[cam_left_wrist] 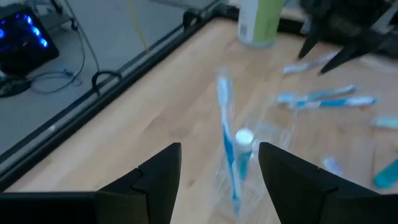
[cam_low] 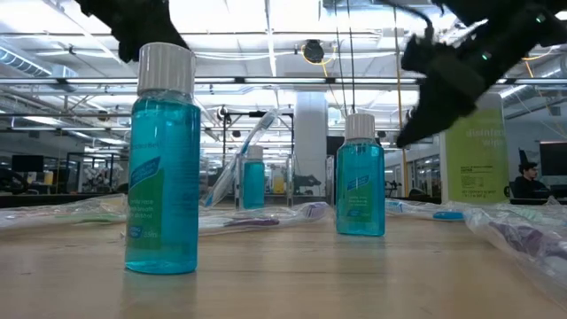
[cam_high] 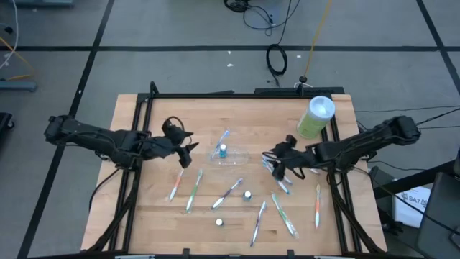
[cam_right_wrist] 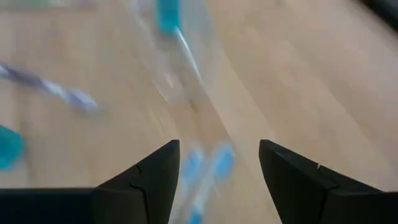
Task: Pick & Place toothbrushing station
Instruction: Put the top purple toothbrush into the transparent organizer
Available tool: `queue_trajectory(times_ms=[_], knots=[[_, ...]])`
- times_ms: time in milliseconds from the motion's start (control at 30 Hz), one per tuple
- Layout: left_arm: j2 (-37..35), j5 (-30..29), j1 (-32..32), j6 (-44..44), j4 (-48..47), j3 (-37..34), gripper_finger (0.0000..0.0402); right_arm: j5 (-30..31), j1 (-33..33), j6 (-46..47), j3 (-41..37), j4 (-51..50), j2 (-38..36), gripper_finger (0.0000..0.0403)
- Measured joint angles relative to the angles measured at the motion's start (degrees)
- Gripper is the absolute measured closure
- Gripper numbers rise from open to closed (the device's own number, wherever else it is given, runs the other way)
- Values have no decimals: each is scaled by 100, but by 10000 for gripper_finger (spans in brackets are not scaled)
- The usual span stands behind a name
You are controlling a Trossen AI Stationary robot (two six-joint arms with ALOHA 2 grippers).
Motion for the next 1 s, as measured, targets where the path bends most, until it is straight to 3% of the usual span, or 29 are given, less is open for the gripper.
queue_trajectory(times_ms=[167,367,633,833,1000], knots=[[-21,161,-7,202,-14,0,178,-66,-146,617,0,-1369,-187,190],[-19,194,-4,242,-9,0,178,-730,-245,1519,-128,-2312,-263,190],[-19,198,-4,289,-9,0,178,-929,-243,2164,-757,-2304,-261,190],[-19,207,-4,242,-9,0,178,-897,-241,2232,-1229,-1658,-292,193],[-19,207,-5,240,-8,0,179,-908,-243,2364,-1547,-1295,-279,225]])
